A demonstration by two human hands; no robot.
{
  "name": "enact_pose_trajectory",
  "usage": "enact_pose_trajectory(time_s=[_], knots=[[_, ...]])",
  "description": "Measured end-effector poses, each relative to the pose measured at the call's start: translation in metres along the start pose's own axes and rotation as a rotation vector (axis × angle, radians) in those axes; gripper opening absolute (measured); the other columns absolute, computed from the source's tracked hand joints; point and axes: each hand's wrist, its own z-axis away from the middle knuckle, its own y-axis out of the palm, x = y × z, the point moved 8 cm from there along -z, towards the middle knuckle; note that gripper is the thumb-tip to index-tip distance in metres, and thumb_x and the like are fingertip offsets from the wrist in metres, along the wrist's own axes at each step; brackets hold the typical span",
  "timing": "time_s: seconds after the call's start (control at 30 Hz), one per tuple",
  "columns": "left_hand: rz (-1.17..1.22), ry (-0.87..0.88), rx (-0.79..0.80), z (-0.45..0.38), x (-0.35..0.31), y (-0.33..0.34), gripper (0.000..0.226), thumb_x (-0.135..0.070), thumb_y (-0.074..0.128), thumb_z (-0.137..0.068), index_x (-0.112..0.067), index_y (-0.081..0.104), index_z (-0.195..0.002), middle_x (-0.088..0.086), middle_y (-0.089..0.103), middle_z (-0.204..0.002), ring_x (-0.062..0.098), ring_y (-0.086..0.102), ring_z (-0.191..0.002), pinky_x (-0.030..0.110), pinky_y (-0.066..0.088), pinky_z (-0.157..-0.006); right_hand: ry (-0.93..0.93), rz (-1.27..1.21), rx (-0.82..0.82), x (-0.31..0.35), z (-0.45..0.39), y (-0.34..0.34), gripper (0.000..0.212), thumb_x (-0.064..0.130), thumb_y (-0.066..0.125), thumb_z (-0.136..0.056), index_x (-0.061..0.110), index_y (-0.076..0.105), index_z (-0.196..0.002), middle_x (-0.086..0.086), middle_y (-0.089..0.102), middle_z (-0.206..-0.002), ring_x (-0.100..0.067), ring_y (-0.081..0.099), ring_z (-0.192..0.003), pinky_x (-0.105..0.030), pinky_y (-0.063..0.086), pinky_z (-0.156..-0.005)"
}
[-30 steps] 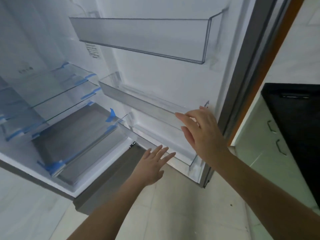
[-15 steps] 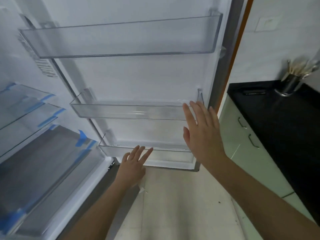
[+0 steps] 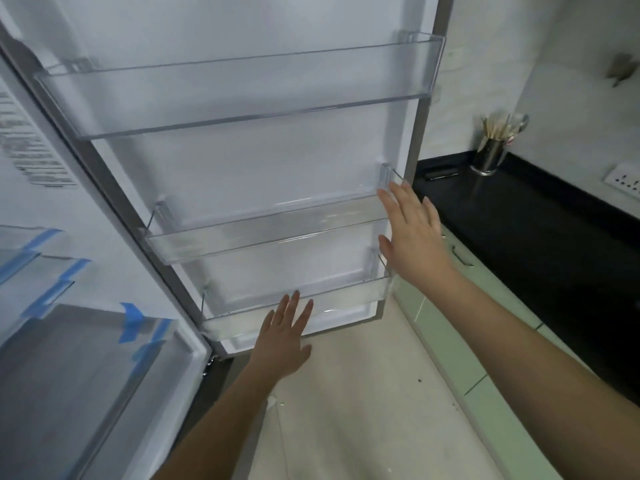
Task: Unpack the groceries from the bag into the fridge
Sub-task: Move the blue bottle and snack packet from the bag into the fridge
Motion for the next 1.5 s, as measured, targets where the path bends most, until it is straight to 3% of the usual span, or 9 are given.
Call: enact_pose_trajectory(time_s=[0.1, 0.3, 0.4, 0.5, 0.63, 0.87, 0.97, 1.17, 1.5], knots=[[-0.010, 0.007, 0.029, 0.005, 0.005, -0.005, 0.087, -0.047, 0.046, -0.097, -0.025, -0.018, -0.152, 0.001, -0.034, -0.154, 0.019, -0.026, -0.144, 0.042, 0.000, -0.122, 0.033, 0.002, 0.001, 0.000, 0.012, -0.016, 0.068, 0.023, 0.061, -0.086, 0.018, 0.030, -0.147, -0.007, 0.027, -0.156, -0.023, 0.018, -0.146, -0.043, 0.010, -0.117], [0.111, 0.010, -0.087, 0.019, -0.018, -0.007, 0.077, -0.043, 0.051, -0.095, -0.022, 0.010, -0.157, 0.008, -0.007, -0.164, 0.028, -0.008, -0.151, 0.044, 0.006, -0.120, 0.118, -0.048, 0.031, 0.001, 0.088, -0.035, 0.056, 0.027, 0.054, -0.092, 0.015, 0.036, -0.145, -0.010, 0.041, -0.148, -0.027, 0.029, -0.142, -0.040, 0.017, -0.117], [0.098, 0.080, -0.059, 0.023, -0.044, 0.002, 0.076, -0.046, 0.048, -0.094, -0.022, 0.012, -0.157, 0.007, -0.004, -0.165, 0.026, -0.007, -0.151, 0.044, 0.006, -0.120, 0.191, -0.005, 0.120, -0.005, 0.128, -0.038, 0.055, 0.031, 0.053, -0.094, 0.016, 0.038, -0.144, -0.010, 0.039, -0.149, -0.026, 0.027, -0.142, -0.039, 0.019, -0.117], [0.068, 0.164, 0.003, 0.028, -0.077, 0.011, 0.074, -0.046, 0.048, -0.095, -0.022, 0.012, -0.157, 0.007, -0.005, -0.165, 0.025, -0.008, -0.152, 0.043, 0.004, -0.120, 0.253, 0.058, 0.195, -0.012, 0.168, -0.047, 0.055, 0.037, 0.048, -0.096, 0.018, 0.035, -0.146, -0.008, 0.032, -0.154, -0.024, 0.021, -0.145, -0.034, 0.008, -0.116], [0.004, 0.319, 0.000, 0.033, -0.130, 0.008, 0.074, -0.046, 0.048, -0.093, -0.020, 0.020, -0.156, 0.009, 0.007, -0.164, 0.029, 0.005, -0.152, 0.047, 0.011, -0.119, 0.361, 0.133, 0.246, -0.021, 0.224, -0.066, 0.058, 0.041, 0.043, -0.097, 0.019, 0.030, -0.148, -0.006, 0.026, -0.157, -0.024, 0.017, -0.146, -0.035, 0.004, -0.117], [-0.071, 0.512, 0.046, 0.094, -0.243, -0.007, 0.086, -0.068, 0.002, -0.084, -0.023, 0.009, -0.157, 0.005, -0.008, -0.165, 0.022, -0.012, -0.151, 0.044, -0.002, -0.120, 0.532, 0.224, 0.256, -0.033, 0.337, -0.123, 0.057, 0.044, 0.040, -0.096, 0.018, 0.035, -0.147, -0.008, 0.032, -0.154, -0.026, 0.023, -0.145, -0.038, 0.007, -0.116], [-0.115, 0.628, 0.091, 0.158, -0.299, 0.000, 0.072, -0.065, 0.013, -0.097, -0.027, 0.003, -0.157, 0.002, -0.013, -0.165, 0.020, -0.016, -0.150, 0.044, -0.006, -0.120, 0.600, 0.254, 0.303, -0.029, 0.403, -0.146, 0.057, 0.049, 0.029, -0.098, 0.020, 0.035, -0.146, -0.006, 0.032, -0.155, -0.025, 0.024, -0.144, -0.040, 0.008, -0.117], [-0.107, 0.865, 0.086, 0.256, -0.397, 0.004, 0.063, -0.060, 0.016, -0.100, -0.036, -0.002, -0.155, -0.005, -0.008, -0.165, 0.014, -0.016, -0.150, 0.042, -0.007, -0.120, 0.827, 0.255, 0.262, -0.026, 0.522, -0.206, 0.061, 0.053, 0.020, -0.097, 0.020, 0.035, -0.147, -0.006, 0.032, -0.155, -0.024, 0.024, -0.144, -0.041, 0.012, -0.118], [-0.125, 1.165, 0.169, 0.351, -0.519, 0.040, 0.068, -0.062, 0.012, -0.096, -0.034, -0.004, -0.155, -0.005, -0.002, -0.166, 0.017, -0.011, -0.151, 0.045, -0.005, -0.120, 1.144, 0.345, 0.191, -0.046, 0.656, -0.283, 0.066, 0.059, 0.022, -0.096, 0.021, 0.030, -0.149, -0.006, 0.026, -0.157, -0.025, 0.019, -0.146, -0.042, 0.015, -0.118]])
